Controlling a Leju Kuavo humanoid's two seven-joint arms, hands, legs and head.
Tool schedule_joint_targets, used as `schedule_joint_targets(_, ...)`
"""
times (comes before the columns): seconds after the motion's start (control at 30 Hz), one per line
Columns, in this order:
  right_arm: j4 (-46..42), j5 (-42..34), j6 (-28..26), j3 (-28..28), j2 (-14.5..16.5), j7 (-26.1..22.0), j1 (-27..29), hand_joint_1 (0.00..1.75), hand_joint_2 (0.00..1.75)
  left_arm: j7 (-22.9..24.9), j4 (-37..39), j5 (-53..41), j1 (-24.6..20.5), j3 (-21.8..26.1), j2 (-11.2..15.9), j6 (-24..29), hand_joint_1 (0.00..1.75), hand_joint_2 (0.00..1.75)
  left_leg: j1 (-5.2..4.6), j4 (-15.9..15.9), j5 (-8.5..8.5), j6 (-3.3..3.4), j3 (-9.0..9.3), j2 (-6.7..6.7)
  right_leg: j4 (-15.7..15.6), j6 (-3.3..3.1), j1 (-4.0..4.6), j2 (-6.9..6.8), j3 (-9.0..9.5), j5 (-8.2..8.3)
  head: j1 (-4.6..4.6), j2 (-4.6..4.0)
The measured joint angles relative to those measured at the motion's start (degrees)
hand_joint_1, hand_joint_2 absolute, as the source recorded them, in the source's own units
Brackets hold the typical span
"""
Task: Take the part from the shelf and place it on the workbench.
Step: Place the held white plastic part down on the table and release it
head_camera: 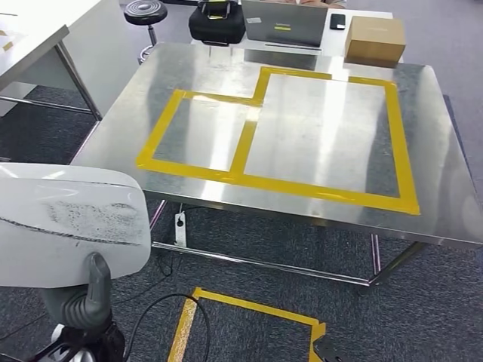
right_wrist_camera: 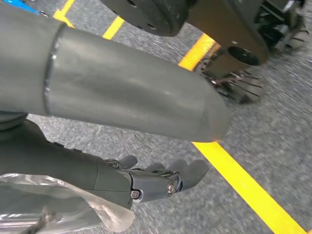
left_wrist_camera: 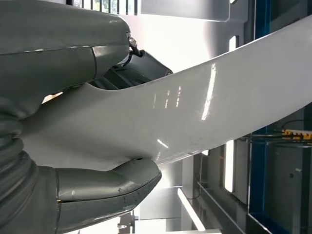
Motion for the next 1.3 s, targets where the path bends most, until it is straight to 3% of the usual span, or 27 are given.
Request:
schedule_joint_targets(0.07, 0.00, -0.01, -0.03, 0.00, -0.01, 0.00, -0.12, 0.00, 0.00, 0.01, 0.03, 0.01, 0.03, 0.02, 0.01, -0.01, 1.75, 1.75, -0.25, -4.70, 1.07, 0.34, 1.23, 0.25, 0.00, 0.88, -0.05, 0.00, 0.56, -0.81, -0.16, -0.01)
schedule_joint_targets(0.13, 0.00, -0.02, -0.04, 0.00, -0.01, -0.01, -0.18, 0.00, 0.00, 0.02, 0.04, 0.04, 0.12, 0.05, 0.01, -0.02, 1.75, 1.75, -0.48, -5.59, 0.33, 1.38, 1.47, 0.31, 0.38, 1.78, 0.04, -0.11, 0.85, -1.11, -0.24, -0.01)
schedule_joint_targets(0.23, 0.00, -0.05, -0.04, 0.00, -0.01, -0.04, -0.26, 0.00, 0.00, 0.02, 0.02, 0.09, 0.06, 0.20, -0.05, -0.10, 1.75, 1.75, -0.32, -6.17, 0.82, 2.81, 3.10, 0.25, 2.84, 2.63, -0.06, -0.16, 0.21, -2.28, 0.06, -0.01)
schedule_joint_targets(0.33, 0.00, -0.20, -0.05, 0.03, -0.01, -0.09, -0.49, 0.00, 0.00, 0.06, 0.03, 0.05, -0.06, 0.27, -0.13, -0.38, 1.75, 1.75, -0.51, -6.45, 0.27, 3.59, 3.97, 0.21, 12.45, 2.83, -0.04, -0.10, -5.95, -6.27, 0.36, 0.00)
schedule_joint_targets(0.37, 0.00, -0.27, -0.07, 0.03, -0.01, -0.06, -0.41, 0.00, 0.00, 0.09, 0.03, 0.05, -0.06, 0.29, -0.14, -0.48, 1.75, 1.75, -0.64, -6.44, 0.00, 3.73, 4.16, 0.10, 15.08, 2.80, -0.03, -0.10, -8.17, -6.87, 0.38, 0.00)
schedule_joint_targets(0.4, 0.00, -0.33, -0.10, 0.03, -0.01, -0.02, -0.30, 0.00, 0.00, 0.11, 0.03, 0.06, -0.06, 0.31, -0.14, -0.54, 1.75, 1.75, -0.77, -6.43, -0.34, 3.79, 4.48, -0.02, 15.88, 2.68, 0.03, -0.10, -9.55, -6.29, 0.39, -0.01)
schedule_joint_targets(0.43, 0.00, -0.42, -0.12, 0.03, -0.01, 0.03, -0.22, 0.00, 0.00, 0.13, 0.03, 0.07, -0.06, 0.33, -0.14, -0.60, 1.75, 1.75, -0.90, -6.43, -0.75, 3.81, 4.97, -0.14, 14.76, 2.46, 0.13, -0.09, -10.01, -4.50, 0.39, -0.01)
schedule_joint_targets(0.5, 0.00, -0.56, -0.15, 0.03, -0.02, 0.07, -0.23, 0.00, 0.00, 0.15, 0.04, 0.06, -0.07, 0.35, -0.14, -0.67, 1.75, 1.75, -1.08, -6.54, -1.72, 3.73, 6.19, -0.19, 8.54, 1.54, 0.52, -0.12, -8.72, 1.03, 0.35, -0.01)
schedule_joint_targets(0.57, 0.01, -0.71, -0.16, 0.05, -0.02, 0.07, -0.25, 0.00, 0.00, 0.26, 0.09, 0.00, -0.15, 0.38, -0.14, -0.70, 1.75, 1.75, -1.13, -6.70, -2.44, 3.43, 6.95, -0.11, 3.60, 0.62, 1.04, -0.14, -7.52, 3.20, 0.21, -0.02)
schedule_joint_targets(0.63, 0.03, -0.82, -0.20, 0.05, -0.01, 0.15, -0.07, 0.00, 0.00, 0.34, 0.15, -0.08, -0.18, 0.41, -0.14, -0.73, 1.75, 1.75, -1.15, -6.69, -2.68, 2.85, 7.47, -0.08, 1.79, 0.13, 1.31, -0.06, -6.92, 2.85, 0.27, -0.01)
schedule_joint_targets(0.73, 0.03, -1.26, -0.70, 0.01, -0.01, 0.27, -0.02, 0.00, 0.00, 0.36, 0.18, -0.10, -0.24, 0.45, -0.11, -0.68, 1.75, 1.75, -1.14, -5.08, -3.53, 1.88, 7.60, -0.05, 0.33, -0.40, 0.84, 0.09, -4.83, 3.24, 0.28, -0.01)
schedule_joint_targets(0.8, 0.02, -1.96, -1.45, -0.03, -0.03, 0.40, -0.26, 0.00, 0.00, 0.43, 0.19, -0.02, -0.27, 0.48, -0.10, -0.52, 1.75, 1.75, -0.84, -0.02, -5.95, 1.15, 5.00, 0.00, -0.06, -0.75, 0.60, 0.14, -3.81, 2.91, 0.09, -0.01)
schedule_joint_targets(0.87, 0.02, -2.95, -2.15, -0.15, -0.03, 0.56, -0.33, 0.00, 0.00, 0.74, 0.20, 0.02, -0.16, 0.50, -0.08, -0.34, 1.75, 1.75, -0.45, 6.34, -8.29, 0.48, 0.80, 0.01, -0.06, -0.89, 0.53, 0.14, -3.28, 2.37, 0.04, -0.01)
schedule_joint_targets(0.9, 0.03, -3.40, -2.36, -0.26, -0.02, 0.61, -0.29, 0.00, 0.00, 1.00, 0.21, 0.00, -0.06, 0.51, -0.06, -0.29, 1.75, 1.75, -0.26, 7.83, -8.15, 0.22, -0.65, 0.02, -0.05, -0.85, 0.48, 0.14, -2.94, 2.06, 0.04, -0.01)
schedule_joint_targets(0.93, 0.03, -3.76, -2.49, -0.41, 0.00, 0.66, -0.23, 0.00, 0.00, 1.22, 0.22, -0.03, -0.01, 0.52, -0.05, -0.26, 1.75, 1.75, -0.10, 7.36, -6.79, 0.06, -1.18, 0.03, -0.05, -0.74, 0.41, 0.16, -2.52, 1.74, 0.04, -0.01)
schedule_joint_targets(1.0, 0.04, -4.13, -2.58, -0.70, 0.04, 0.73, -0.20, 0.00, 0.00, 1.44, 0.23, -0.08, 0.04, 0.54, -0.03, -0.23, 1.75, 1.75, 0.17, 1.36, -1.44, -0.11, 0.27, 0.06, -0.05, -0.35, 0.19, 0.24, -1.52, 1.05, 0.03, -0.01)
schedule_joint_targets(1.07, 0.04, -4.21, -2.64, -0.99, 0.05, 0.75, -0.31, 0.00, 0.00, 1.45, 0.27, -0.11, 0.04, 0.57, -0.03, -0.22, 1.75, 1.75, 0.00, -4.05, 1.17, 0.11, 1.71, 0.13, 0.07, 0.27, 0.12, 0.30, -1.00, 0.50, -0.05, -0.01)
schedule_joint_targets(1.23, 0.03, -4.67, -2.87, -1.39, 0.05, 0.81, -0.33, 0.00, 0.00, 1.55, 0.44, -0.77, 0.25, 0.73, -0.08, -0.24, 1.75, 1.75, -0.21, -6.27, 1.97, 1.93, 1.98, 0.55, 0.67, 2.02, 0.09, 0.26, -1.55, -0.69, 0.20, -0.01)
schedule_joint_targets(1.3, 0.03, -5.06, -3.10, -1.55, 0.07, 0.66, -0.43, 0.00, 0.00, 1.62, 0.49, -1.55, 0.20, 0.75, -0.11, -0.22, 1.75, 1.75, -0.07, -6.72, 1.99, 2.48, 2.26, 1.09, 4.80, 2.36, 0.04, 0.24, -3.75, -3.05, 0.46, -0.01)
